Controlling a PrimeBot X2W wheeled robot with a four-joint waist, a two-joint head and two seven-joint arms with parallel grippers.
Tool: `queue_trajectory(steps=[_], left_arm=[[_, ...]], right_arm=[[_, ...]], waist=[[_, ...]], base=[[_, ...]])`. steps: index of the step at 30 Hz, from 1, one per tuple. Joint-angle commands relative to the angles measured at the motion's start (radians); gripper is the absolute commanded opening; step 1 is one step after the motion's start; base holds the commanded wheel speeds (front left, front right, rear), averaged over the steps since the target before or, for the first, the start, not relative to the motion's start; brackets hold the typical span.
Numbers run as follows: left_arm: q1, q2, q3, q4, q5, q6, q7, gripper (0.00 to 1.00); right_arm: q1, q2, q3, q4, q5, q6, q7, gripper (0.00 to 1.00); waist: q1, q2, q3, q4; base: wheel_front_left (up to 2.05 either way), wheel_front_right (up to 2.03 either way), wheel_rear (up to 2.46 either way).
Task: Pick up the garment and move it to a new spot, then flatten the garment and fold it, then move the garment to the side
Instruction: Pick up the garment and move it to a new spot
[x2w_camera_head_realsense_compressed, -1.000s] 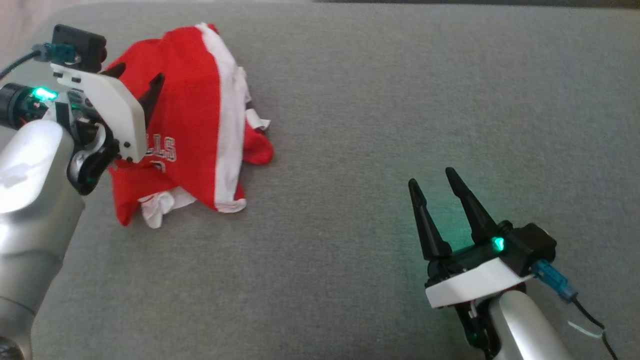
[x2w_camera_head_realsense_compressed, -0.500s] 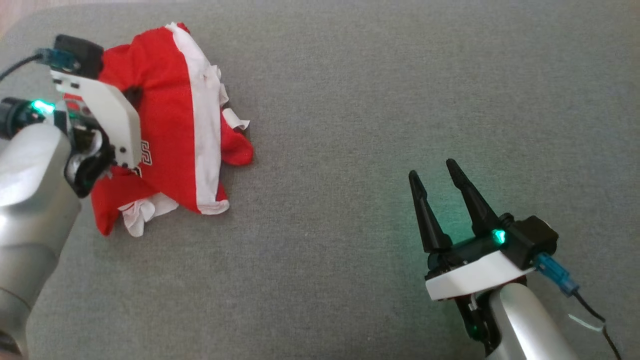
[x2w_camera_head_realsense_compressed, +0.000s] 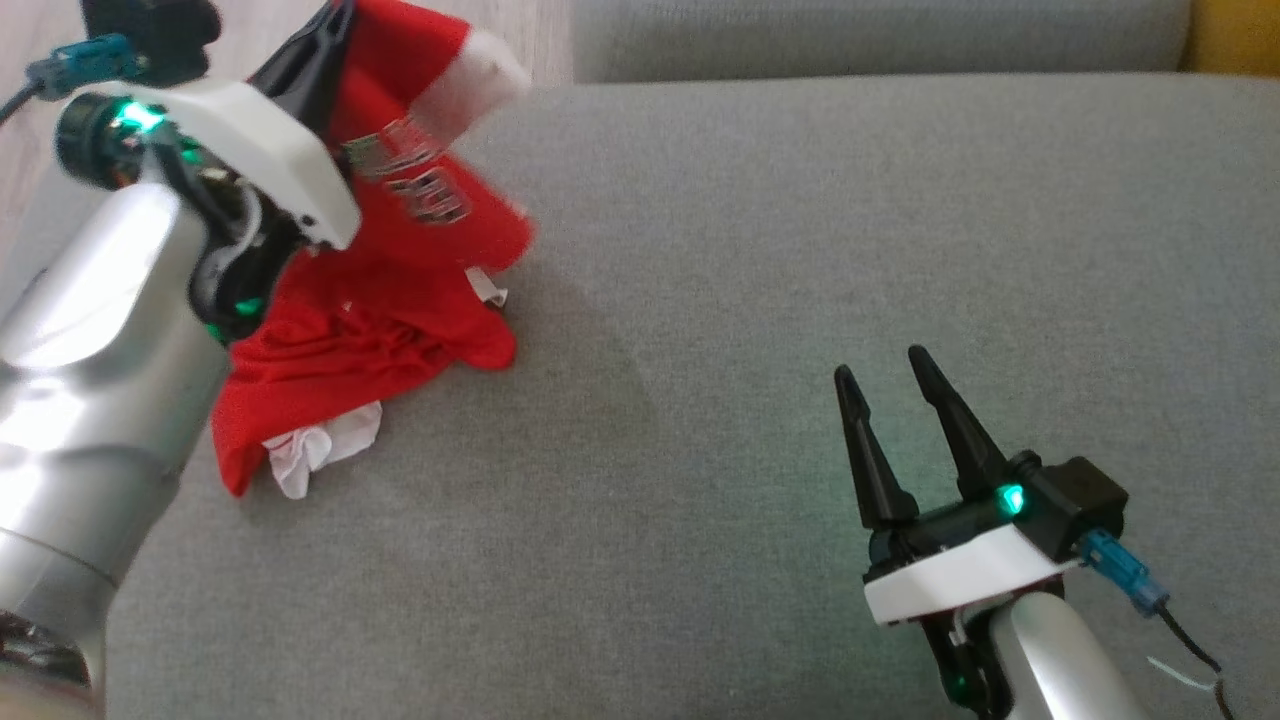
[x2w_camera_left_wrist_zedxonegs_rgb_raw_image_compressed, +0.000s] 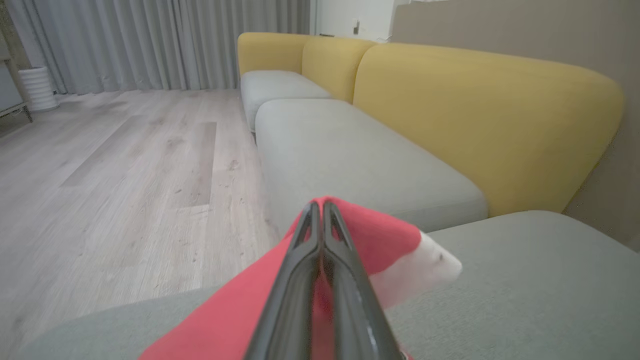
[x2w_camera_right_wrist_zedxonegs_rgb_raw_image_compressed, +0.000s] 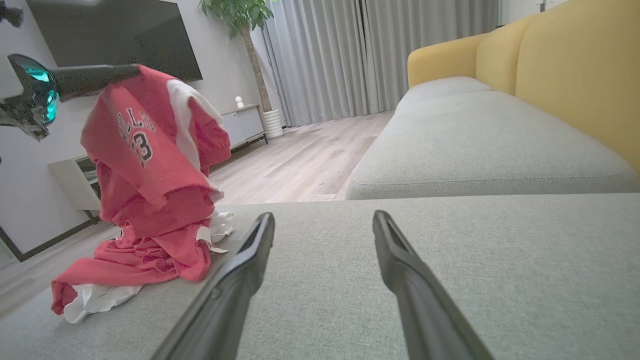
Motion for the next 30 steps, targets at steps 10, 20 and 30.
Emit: queue_trajectory(steps=[10, 20, 30], left_arm=[[-0.037, -0.027, -0.015, -0.187, -0.048, 0.003, -0.027, 0.00], [0.001, -0.113, -0.053, -0.287, -0.054, 0.054, -0.012, 0.00], [-0.015, -0.223, -0.070, -0.220, -0.027, 0.080, -0.092, 1.00]], right_arm=[[0.010, -0.002, 0.017, -0.032, 0.020, -0.001, -0.011, 1.00], [-0.013, -0.002, 0.043, -0.044, 0.033, -0.001, -0.011, 1.00], [-0.026, -0.002, 0.028, -0.065, 0.050, -0.001, -0.011, 1.00]], waist=[[0.0001, 0.0000, -0.077, -0.043], [0.0001, 0.0000, -0.060, -0.200], [0.0001, 0.0000, -0.032, -0.343]], base=[[0.00, 0.00, 0.00], [0.00, 0.00, 0.00], [0.00, 0.00, 0.00]])
